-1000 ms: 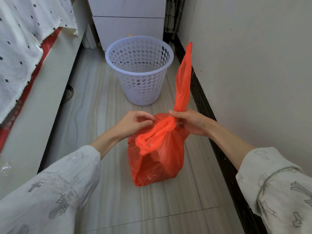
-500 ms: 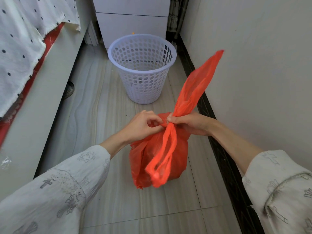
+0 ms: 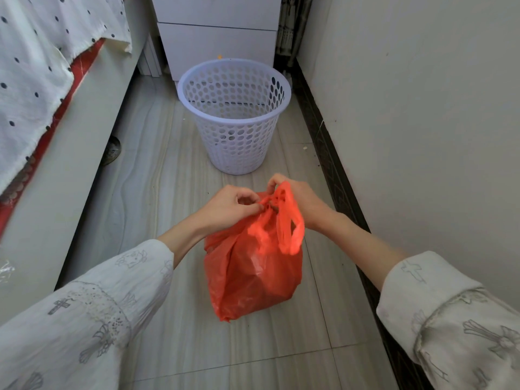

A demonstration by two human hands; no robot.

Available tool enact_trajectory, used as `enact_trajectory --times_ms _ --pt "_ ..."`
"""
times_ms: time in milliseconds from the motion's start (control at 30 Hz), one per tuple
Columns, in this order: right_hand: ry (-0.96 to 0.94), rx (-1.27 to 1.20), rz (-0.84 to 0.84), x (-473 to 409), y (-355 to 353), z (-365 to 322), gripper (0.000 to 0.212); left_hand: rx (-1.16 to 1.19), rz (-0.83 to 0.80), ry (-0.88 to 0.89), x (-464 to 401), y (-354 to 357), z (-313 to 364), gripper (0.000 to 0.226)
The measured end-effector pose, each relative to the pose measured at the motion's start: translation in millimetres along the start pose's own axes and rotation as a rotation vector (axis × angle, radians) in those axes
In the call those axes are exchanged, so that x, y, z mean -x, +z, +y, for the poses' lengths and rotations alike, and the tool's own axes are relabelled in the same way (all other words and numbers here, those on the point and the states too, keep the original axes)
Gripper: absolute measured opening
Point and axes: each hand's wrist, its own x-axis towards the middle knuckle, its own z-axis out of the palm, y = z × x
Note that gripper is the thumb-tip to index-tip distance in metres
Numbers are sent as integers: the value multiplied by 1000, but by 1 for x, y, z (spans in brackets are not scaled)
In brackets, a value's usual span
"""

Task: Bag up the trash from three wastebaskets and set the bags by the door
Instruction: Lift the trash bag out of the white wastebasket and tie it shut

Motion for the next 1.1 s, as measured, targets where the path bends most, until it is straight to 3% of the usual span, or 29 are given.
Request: enact_trajectory --times_ms 100,233,367,567,633,733,800,933,1100 --pt "64 -17 101 -4 7 3 25 5 -1 4 -1 -2 1 20" --pt "394 -588 32 -5 8 5 20 -4 -8 -31 1 0 1 17" --pt "455 -806 -35 0 2 3 14 -50 14 -53 2 2 0 2" --pt "447 -925 -49 5 5 6 26 57 31 -96 8 7 -2 9" --pt "424 -915 -51 6 8 9 30 82 5 -121 9 4 -4 16" --pt "403 -844 -70 10 15 11 34 100 -18 -176 8 6 -10 8" --pt "396 -815 -72 13 20 12 35 55 1 -197 5 11 -16 20" --pt "397 -805 -23 15 24 18 39 -64 42 -141 3 25 -21 33" --pt "371 -737 1 18 23 22 39 -25 20 -109 4 33 -28 37"
